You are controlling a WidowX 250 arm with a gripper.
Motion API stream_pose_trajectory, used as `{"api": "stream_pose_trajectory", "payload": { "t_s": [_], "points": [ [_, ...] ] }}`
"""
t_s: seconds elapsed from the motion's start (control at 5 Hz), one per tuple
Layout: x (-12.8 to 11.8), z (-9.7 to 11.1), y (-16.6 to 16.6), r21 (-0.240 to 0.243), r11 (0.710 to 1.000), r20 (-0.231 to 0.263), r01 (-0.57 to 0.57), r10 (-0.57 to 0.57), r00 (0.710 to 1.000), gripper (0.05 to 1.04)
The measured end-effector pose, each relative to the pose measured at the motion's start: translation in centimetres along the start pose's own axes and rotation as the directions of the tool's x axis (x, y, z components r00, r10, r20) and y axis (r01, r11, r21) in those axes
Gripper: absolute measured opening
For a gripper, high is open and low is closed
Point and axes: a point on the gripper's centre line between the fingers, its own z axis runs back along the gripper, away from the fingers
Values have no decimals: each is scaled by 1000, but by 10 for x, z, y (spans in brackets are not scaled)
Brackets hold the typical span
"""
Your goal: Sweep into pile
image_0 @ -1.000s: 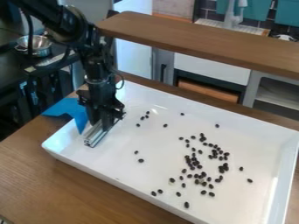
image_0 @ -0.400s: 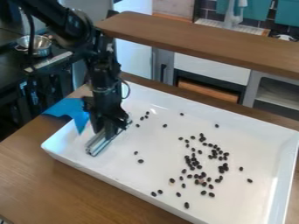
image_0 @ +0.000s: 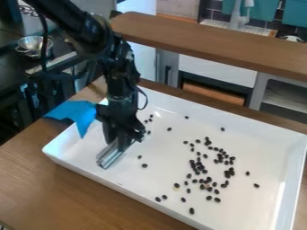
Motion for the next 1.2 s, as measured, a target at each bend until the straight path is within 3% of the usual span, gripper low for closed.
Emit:
{"api": "stream_pose_trajectory", "payload": {
  "t_s": [1.2],
  "points": [
    [-2,3,-124,-24,998,-11,65,-65,998,350]
  ]
}}
